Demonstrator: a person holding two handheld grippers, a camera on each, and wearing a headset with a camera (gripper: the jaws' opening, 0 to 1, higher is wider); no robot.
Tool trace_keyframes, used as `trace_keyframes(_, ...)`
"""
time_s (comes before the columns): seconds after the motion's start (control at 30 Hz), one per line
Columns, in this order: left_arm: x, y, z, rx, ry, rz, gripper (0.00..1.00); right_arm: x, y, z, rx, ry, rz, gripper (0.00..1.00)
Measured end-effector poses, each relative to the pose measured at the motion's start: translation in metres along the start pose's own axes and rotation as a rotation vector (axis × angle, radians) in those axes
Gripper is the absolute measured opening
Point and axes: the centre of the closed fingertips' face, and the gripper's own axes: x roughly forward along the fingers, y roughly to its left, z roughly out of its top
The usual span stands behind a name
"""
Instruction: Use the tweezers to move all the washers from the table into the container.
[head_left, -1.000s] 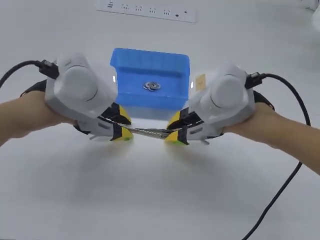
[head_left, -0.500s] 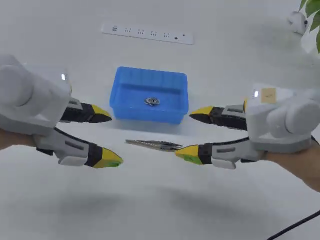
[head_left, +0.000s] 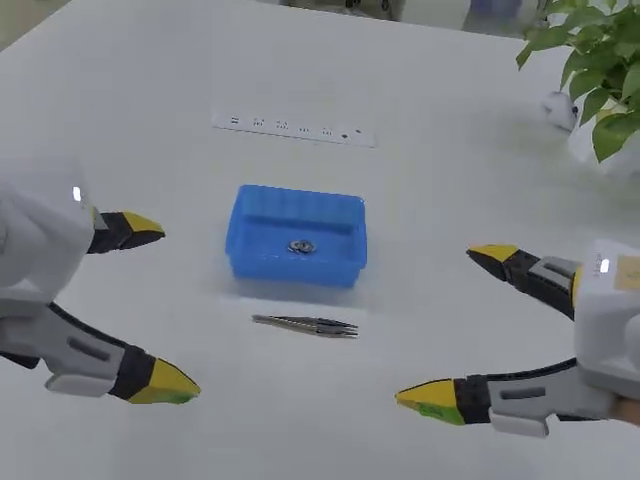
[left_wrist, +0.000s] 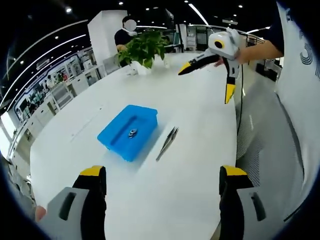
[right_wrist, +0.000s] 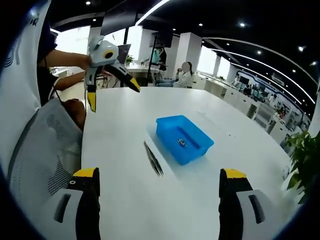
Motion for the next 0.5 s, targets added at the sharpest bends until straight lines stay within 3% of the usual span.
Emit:
trace_keyframes(0.1,-0.011,0.000,0.008,0.000,-0.030,0.018,1.00,-0.001,0.008,-0.003,-0.017,0.018,0.003,1.00)
trace_keyframes(0.27,-0.022,-0.002,0.007,0.010,-0.023,0.032,1.00,-0.003,0.011,-0.004,-0.029,0.035,-0.005,1.00)
trace_keyframes(0.37,-0.027,-0.007,0.004,-0.004,-0.015,0.038,1.00,-0.011,0.005,-0.004,-0.064,0.055,-0.040,1.00)
trace_keyframes(0.5,-0.030,-0.016,-0.001,-0.006,-0.014,0.044,1.00,-0.021,0.006,0.005,-0.037,0.000,-0.045,1.00)
